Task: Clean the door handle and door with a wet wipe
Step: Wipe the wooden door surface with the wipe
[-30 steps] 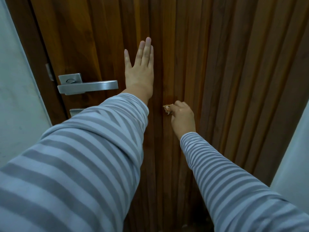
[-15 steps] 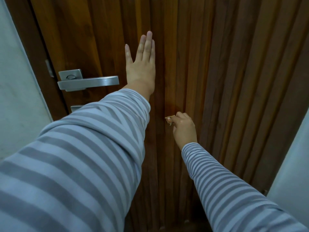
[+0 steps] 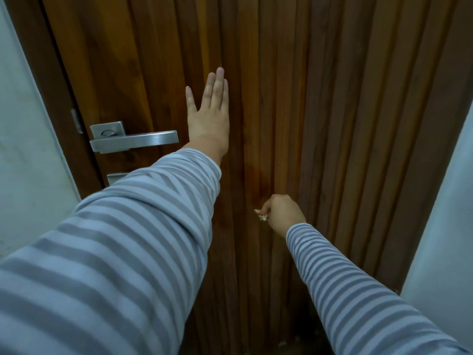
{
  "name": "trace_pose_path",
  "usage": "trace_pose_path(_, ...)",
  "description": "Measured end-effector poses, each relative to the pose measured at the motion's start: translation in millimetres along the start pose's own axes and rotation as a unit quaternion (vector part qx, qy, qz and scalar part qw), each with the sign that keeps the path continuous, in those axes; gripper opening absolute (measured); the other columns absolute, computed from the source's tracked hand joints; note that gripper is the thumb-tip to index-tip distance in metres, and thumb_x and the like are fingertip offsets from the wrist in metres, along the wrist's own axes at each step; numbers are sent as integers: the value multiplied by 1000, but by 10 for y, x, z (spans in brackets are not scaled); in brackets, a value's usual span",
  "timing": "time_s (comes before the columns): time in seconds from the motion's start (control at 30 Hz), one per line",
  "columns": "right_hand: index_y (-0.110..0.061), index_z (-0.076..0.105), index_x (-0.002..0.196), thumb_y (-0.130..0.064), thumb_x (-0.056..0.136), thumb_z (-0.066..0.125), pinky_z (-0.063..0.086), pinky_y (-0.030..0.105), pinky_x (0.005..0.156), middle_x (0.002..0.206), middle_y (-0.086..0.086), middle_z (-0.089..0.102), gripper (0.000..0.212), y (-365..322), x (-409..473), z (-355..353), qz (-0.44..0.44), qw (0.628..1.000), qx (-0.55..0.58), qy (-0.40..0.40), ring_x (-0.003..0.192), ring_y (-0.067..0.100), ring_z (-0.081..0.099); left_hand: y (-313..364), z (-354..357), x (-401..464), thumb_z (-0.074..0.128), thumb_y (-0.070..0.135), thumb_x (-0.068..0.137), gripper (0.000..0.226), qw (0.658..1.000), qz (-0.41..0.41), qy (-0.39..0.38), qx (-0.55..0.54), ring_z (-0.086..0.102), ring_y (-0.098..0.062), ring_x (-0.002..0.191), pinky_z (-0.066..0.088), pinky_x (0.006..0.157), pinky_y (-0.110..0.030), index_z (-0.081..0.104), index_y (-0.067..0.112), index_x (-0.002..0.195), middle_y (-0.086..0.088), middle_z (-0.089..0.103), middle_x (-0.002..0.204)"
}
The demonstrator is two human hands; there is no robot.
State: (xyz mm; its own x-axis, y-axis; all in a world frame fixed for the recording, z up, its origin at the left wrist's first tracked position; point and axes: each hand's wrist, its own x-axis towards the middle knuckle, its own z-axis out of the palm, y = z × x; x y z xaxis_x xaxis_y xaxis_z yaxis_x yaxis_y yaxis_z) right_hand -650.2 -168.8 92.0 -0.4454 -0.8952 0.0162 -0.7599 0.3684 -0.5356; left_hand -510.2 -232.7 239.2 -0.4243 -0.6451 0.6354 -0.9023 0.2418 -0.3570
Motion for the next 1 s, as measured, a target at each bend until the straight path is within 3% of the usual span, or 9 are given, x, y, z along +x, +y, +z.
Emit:
trace_pose_path(0.1,-23,74,84,1,86,56,47,24,81,108,2,68,29,154,-155,-143,-28,992,74,95,98,19,63,-10,-33,-15,70,18,86,113,1000,6,-13,1,-26,-29,146,-2,119,-57,-21,6,152,-13,-35,156)
trace_pose_path(0.2,-30,71,74,-2,86,60,54,28,81,97,1,70,33,184,-171,-428,-33,973,201,106,91,15,65,-10,-77,-38,68,18,86,111,1000,10,-15,10,-25,-30,146,-2,118,-59,-21,5,152,-14,-34,156)
trace_pose_path(0.3,-32,73,79,6,86,57,56,26,77,98,1,70,41,128,-159,-719,-51,959,248,125,89,14,66,41,-96,-63,65,20,87,109,1000,3,-23,6,-26,-31,146,-3,117,-62,-22,4,151,-16,-35,156)
trace_pose_path(0.43,-15,75,87,15,86,45,51,13,58,85,4,66,42,-56,-189,-1039,-72,942,303,124,67,10,60,212,46,-137,64,34,89,111,999,19,-31,11,-29,-31,145,-6,115,-64,-24,5,150,-16,-37,154)
trace_pose_path(0.53,-18,75,75,10,86,44,55,22,70,81,2,69,44,-210,-156,-1216,-84,935,309,153,69,11,63,274,142,-141,64,49,89,115,999,17,-36,28,-31,-33,143,-6,116,-62,-23,6,151,-16,-35,155)
trace_pose_path(0.63,-23,76,70,2,84,53,56,26,80,83,0,72,36,-395,-70,-1383,-110,933,287,190,83,13,67,264,217,-135,66,52,86,121,999,16,-18,33,-34,-33,141,-6,117,-59,-25,5,149,-17,-38,154)
trace_pose_path(0.77,-15,77,83,-19,86,57,42,16,66,89,1,71,20,-736,24,-1683,-159,934,167,273,83,12,62,304,291,-131,67,52,85,123,1000,13,3,22,-36,-35,140,-1,119,-57,-26,4,149,-18,-40,152)
trace_pose_path(0.9,-14,73,87,-7,84,61,43,24,74,104,4,64,14,-1077,144,-1868,-190,903,62,380,96,20,61,354,316,-110,69,50,84,124,1000,-1,14,26,-36,-36,140,-3,119,-58,-26,3,149,-19,-40,151)
trace_pose_path(1.0,-15,71,97,1,87,53,50,34,81,110,5,60,25,-1257,185,-1900,-227,871,1,435,98,25,58,353,348,-111,69,50,83,126,999,-3,16,29,-36,-36,140,-5,118,-58,-27,3,148,-19,-40,151)
